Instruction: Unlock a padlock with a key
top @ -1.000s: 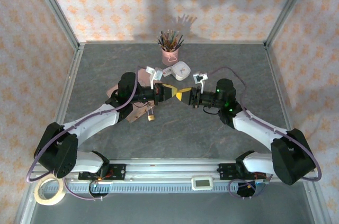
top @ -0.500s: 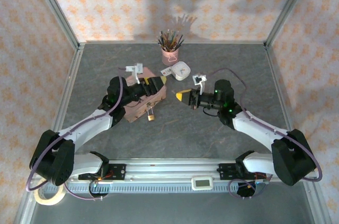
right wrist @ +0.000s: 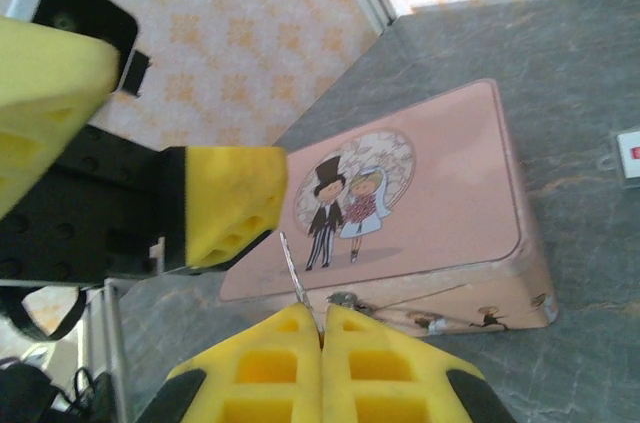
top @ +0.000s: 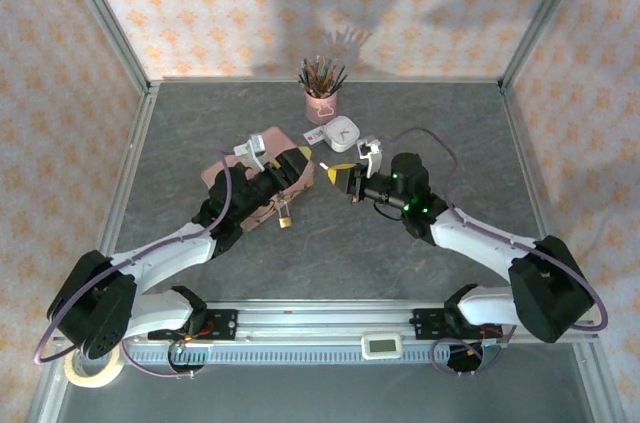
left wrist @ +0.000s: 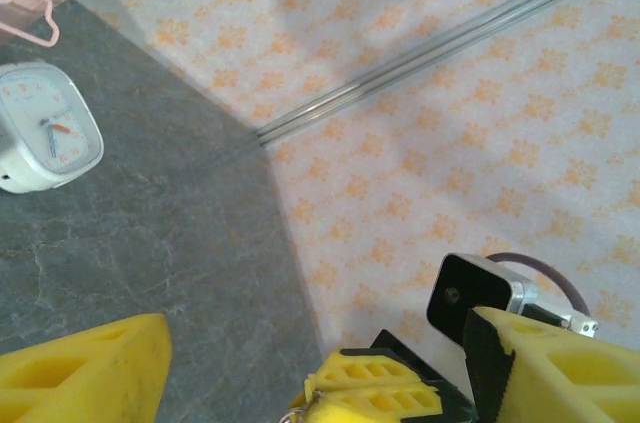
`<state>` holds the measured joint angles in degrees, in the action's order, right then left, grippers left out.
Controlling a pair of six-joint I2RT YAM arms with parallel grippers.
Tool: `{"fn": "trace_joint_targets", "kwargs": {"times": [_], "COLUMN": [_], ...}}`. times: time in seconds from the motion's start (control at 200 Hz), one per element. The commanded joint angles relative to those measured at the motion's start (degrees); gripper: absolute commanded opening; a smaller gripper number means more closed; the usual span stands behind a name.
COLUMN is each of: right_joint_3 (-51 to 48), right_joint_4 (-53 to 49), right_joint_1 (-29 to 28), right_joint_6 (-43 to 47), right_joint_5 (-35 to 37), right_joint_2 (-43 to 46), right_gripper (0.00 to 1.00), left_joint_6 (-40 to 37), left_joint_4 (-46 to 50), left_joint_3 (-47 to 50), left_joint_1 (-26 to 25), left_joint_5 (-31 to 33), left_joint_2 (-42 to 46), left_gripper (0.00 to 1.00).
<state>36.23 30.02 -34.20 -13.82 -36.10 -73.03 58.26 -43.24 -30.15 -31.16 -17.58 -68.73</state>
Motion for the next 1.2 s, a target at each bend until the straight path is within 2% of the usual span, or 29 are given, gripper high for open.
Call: {"fn": "trace_joint_targets", "kwargs": {"times": [0.0, 0.1, 0.185, 0.295, 0.405, 0.47, 0.706, 0.766, 0.841, 1.046, 1.096, 1.196], "right_joint_3": [-1.02, 0.63, 2.85, 3.23, 3.88, 4.03, 4.08, 4.05, 4.03, 2.54, 2.28, 1.41], "right_joint_4": [4.20, 1.15, -1.49, 0.01, 0.91, 1.02, 1.87, 2.21, 2.96, 6.76, 7.57, 9.67], "right_joint_1": [-0.48, -0.44, -0.47, -0.50, -0.51, -0.45, -0.50, -0.49, -0.44, -0.43, -0.44, -0.43], "right_joint_6": [-0.69, -4.59, -7.36, -13.66, -19.00, -20.87, -23.31, -23.66, -24.01, -24.10, -24.05, -23.84], "right_joint_5": [5.81, 5.73, 0.67, -4.56, -8.96, -9.97, -10.15, -10.05, -10.17, -9.87, -10.03, -9.88], "right_joint_2": [1.19, 0.29, -1.59, -3.33, -4.52, -4.57, -4.24, -4.52, -5.14, -4.57, -4.60, -4.46], "right_gripper": [0.00, 0.00, 0.00, 0.00, 0.00, 0.00, 0.00, 0.00, 0.00, 0.00, 0.10, 0.22], "left_joint_6": [0.03, -0.01, -0.84, -2.09, -3.27, -3.83, -4.02, -3.94, -3.83, -3.24, -3.13, -2.78], "left_joint_4": [-3.00, -5.10, -7.23, -10.95, -14.02, -14.95, -15.66, -15.73, -15.86, -16.31, -16.49, -16.61], "left_joint_3": [1.55, 1.94, 1.94, 1.49, 0.07, -0.63, -1.16, -1.12, -1.05, -0.84, -1.02, -1.64], "left_joint_1": [-0.65, -1.09, -1.44, -1.97, -2.47, -2.85, -3.16, -3.21, -3.31, -3.25, -3.25, -3.30], "left_joint_5": [4.22, 2.91, 1.40, -0.83, -3.76, -4.88, -5.88, -6.06, -6.20, -6.26, -6.47, -7.49], "left_joint_2": [0.29, -1.31, -3.12, -5.85, -8.19, -9.09, -10.39, -10.48, -10.57, -10.38, -10.51, -11.05], "left_gripper": [0.76, 0.73, 0.70, 0.62, 0.61, 0.59, 0.44, 0.31, 0.00, 0.00, 0.00, 0.00]}}
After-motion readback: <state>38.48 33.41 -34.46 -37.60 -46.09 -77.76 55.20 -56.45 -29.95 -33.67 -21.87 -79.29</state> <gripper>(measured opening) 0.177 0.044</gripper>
